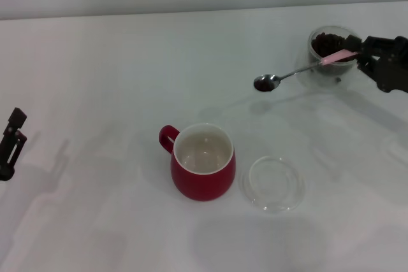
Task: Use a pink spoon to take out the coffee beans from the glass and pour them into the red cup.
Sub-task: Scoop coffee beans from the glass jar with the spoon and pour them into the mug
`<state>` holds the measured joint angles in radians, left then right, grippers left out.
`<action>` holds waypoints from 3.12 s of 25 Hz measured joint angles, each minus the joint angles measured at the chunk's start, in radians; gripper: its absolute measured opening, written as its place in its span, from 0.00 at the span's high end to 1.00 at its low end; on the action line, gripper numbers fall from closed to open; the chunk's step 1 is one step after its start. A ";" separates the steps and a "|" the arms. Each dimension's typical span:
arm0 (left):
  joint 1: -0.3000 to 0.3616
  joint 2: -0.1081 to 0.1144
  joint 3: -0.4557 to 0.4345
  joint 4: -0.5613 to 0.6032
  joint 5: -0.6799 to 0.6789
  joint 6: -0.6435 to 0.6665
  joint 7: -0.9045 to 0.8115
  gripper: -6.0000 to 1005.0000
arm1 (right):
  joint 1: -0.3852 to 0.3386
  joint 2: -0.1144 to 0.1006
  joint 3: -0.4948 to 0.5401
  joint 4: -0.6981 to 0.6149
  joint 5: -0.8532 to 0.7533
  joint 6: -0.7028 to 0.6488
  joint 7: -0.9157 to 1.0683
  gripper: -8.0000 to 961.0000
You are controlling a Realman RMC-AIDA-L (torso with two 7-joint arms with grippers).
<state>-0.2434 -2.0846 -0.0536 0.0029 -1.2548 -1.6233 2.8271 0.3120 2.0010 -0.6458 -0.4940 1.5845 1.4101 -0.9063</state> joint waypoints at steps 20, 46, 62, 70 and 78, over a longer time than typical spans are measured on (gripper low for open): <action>-0.005 0.001 0.000 0.002 0.000 -0.002 0.000 0.44 | 0.025 0.011 -0.169 0.054 0.090 0.013 -0.003 0.84; 0.000 0.004 0.000 0.003 0.002 -0.014 0.000 0.44 | 0.053 0.012 -0.416 0.088 0.259 0.000 -0.165 0.84; 0.007 0.005 0.001 0.011 0.002 -0.013 0.000 0.44 | 0.081 0.006 -0.431 0.079 0.247 0.020 -0.477 0.84; 0.009 0.005 0.002 0.019 0.003 -0.019 0.000 0.44 | 0.073 0.004 -0.429 0.066 0.246 0.060 -0.601 0.84; 0.003 0.007 0.002 0.034 0.003 -0.038 0.000 0.44 | 0.069 0.004 -0.403 0.077 0.262 0.117 -0.589 0.84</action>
<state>-0.2407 -2.0775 -0.0520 0.0373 -1.2517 -1.6609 2.8271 0.3808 2.0048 -1.0487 -0.4171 1.8469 1.5273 -1.4958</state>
